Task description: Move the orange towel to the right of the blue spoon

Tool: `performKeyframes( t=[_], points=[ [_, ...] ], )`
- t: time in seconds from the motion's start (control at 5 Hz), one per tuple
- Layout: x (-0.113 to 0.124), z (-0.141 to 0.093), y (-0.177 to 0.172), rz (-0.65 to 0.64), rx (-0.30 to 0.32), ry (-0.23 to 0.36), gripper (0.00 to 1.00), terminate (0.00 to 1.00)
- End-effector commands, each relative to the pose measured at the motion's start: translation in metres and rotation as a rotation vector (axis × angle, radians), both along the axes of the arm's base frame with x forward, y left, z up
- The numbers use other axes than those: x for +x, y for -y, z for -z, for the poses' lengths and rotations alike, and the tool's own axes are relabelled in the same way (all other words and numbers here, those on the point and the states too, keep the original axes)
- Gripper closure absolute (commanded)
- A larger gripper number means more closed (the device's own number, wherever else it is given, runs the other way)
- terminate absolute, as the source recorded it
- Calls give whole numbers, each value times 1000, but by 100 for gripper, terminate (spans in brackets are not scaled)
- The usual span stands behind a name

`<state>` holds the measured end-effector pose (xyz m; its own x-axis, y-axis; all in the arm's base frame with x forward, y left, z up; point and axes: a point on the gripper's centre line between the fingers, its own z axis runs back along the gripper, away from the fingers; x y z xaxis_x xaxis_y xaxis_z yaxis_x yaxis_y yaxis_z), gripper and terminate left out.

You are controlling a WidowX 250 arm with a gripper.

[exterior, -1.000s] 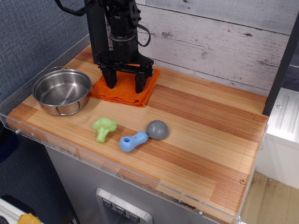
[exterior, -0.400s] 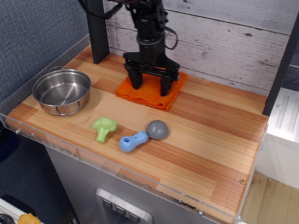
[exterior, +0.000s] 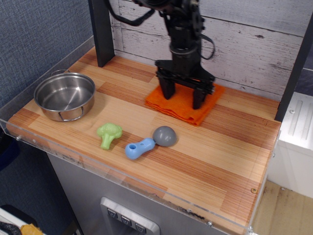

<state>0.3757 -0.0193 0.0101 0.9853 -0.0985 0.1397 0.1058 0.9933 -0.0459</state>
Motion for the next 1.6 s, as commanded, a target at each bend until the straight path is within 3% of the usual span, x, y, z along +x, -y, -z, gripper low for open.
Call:
performKeyframes(
  t=[0.0,0.4,0.8,1.2,1.4],
  points=[
    [-14,-16,57,151,-38,36,0,0],
    [-41,-25,82,211,-66,52,0,0],
    [-87,-21,82,202,-86,20,0,0],
    [-124,-17,75,187,-18,-31,0,0],
    [-130,-18,73,173,-10,-30,0,0]
  ],
)
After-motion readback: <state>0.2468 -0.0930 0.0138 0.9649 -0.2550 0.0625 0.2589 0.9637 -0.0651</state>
